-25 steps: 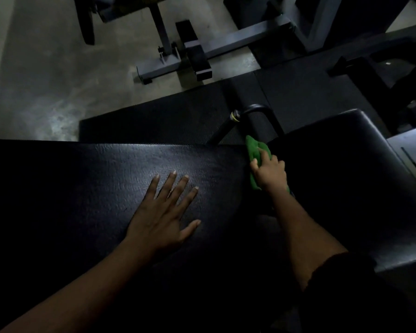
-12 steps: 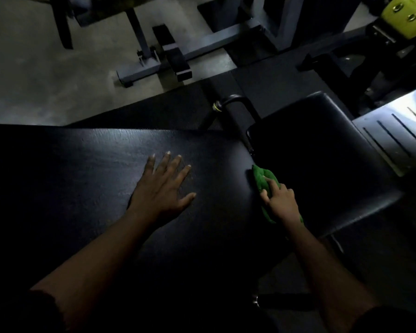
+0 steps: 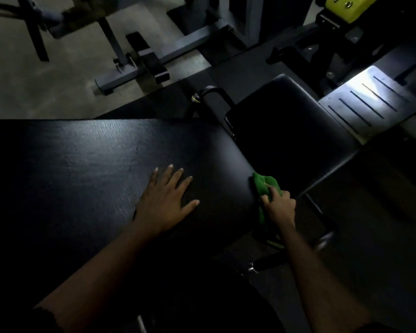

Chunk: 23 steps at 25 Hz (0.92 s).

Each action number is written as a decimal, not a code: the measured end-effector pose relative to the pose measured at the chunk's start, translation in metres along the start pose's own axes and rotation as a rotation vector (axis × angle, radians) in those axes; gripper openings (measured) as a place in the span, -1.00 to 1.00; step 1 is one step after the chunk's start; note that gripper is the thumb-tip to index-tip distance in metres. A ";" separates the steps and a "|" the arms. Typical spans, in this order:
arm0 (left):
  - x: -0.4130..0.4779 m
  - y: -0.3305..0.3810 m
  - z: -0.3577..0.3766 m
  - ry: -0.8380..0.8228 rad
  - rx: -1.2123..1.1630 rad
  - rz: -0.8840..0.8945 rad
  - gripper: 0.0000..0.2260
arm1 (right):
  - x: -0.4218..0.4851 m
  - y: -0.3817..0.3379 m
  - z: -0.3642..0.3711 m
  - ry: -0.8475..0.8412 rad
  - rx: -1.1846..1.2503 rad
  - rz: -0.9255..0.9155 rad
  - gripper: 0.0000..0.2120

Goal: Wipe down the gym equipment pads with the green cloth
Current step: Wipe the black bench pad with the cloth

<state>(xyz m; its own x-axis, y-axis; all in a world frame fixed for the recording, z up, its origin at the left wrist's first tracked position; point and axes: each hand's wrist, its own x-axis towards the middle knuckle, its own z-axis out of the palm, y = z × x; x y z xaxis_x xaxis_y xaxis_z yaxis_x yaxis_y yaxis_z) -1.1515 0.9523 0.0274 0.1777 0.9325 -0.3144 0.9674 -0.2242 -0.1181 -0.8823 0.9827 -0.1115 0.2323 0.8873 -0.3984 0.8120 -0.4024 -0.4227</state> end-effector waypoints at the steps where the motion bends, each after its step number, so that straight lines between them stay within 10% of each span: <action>1: -0.004 0.002 -0.001 -0.001 0.005 0.014 -0.22 | -0.013 -0.010 0.000 0.023 -0.010 -0.025 -0.58; 13: -0.049 -0.034 -0.012 -0.017 0.113 -0.119 -0.41 | -0.111 -0.125 -0.031 -0.075 0.185 -0.631 -0.53; 17: -0.046 -0.036 -0.002 -0.052 0.077 -0.155 -0.34 | -0.013 -0.122 -0.037 0.175 0.236 -0.506 -0.58; 23: -0.047 -0.035 -0.001 -0.032 0.068 -0.155 -0.35 | 0.072 -0.100 0.012 -0.095 -0.048 -0.220 -0.53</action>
<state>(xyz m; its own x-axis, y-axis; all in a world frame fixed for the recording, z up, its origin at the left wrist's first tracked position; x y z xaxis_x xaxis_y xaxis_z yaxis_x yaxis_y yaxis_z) -1.1937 0.9164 0.0477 0.0208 0.9481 -0.3172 0.9680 -0.0984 -0.2309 -0.9527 1.0843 -0.1077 -0.0021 0.9264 -0.3764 0.8625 -0.1888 -0.4696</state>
